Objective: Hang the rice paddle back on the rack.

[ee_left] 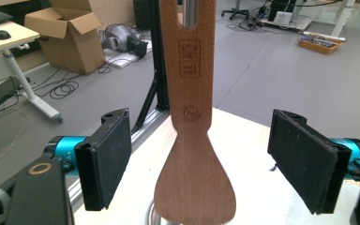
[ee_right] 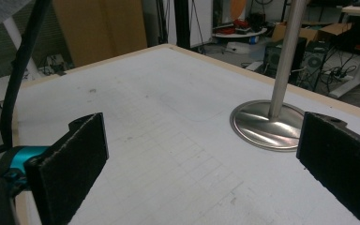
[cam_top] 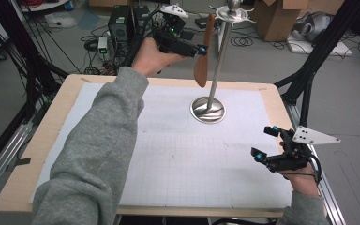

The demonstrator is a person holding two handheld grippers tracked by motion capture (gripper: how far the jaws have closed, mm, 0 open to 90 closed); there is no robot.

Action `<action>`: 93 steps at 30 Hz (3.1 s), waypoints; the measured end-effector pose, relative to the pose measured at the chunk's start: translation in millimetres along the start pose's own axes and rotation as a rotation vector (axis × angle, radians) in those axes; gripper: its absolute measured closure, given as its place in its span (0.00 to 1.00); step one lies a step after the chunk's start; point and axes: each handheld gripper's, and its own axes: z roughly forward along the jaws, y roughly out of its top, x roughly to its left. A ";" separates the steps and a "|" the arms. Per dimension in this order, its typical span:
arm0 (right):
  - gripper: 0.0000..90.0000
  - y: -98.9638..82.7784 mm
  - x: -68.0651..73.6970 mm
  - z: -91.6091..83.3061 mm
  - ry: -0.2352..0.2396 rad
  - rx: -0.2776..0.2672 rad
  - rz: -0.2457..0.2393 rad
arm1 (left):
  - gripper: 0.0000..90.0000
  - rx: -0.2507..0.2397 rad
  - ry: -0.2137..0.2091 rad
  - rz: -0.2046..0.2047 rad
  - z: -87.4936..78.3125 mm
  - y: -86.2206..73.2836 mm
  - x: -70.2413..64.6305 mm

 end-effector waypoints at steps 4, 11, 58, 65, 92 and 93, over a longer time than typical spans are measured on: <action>0.01 0.7 1.4 0.5 0.000 0.004 0.002 | 0.22 -0.003 -0.018 -0.007 -7.6 -5.1 0.0; 0.01 2.3 2.6 2.9 0.005 0.005 -0.006 | 0.19 -0.024 -0.050 -0.016 -21.3 -15.9 -1.9; 0.01 10.4 11.9 32.0 0.058 0.044 -0.050 | 0.18 -0.060 -0.020 0.031 -90.2 -100.5 -19.1; 0.01 10.8 10.3 31.9 0.057 0.041 -0.046 | 0.18 -0.072 0.012 0.020 -104.0 -119.9 -18.2; 0.04 17.7 19.5 41.1 0.077 0.030 -0.082 | 0.18 -0.067 0.077 -0.016 -139.8 -188.8 -21.8; 0.04 18.0 19.9 41.3 0.084 0.026 -0.079 | 0.17 -0.068 0.079 -0.013 -141.8 -191.7 -22.9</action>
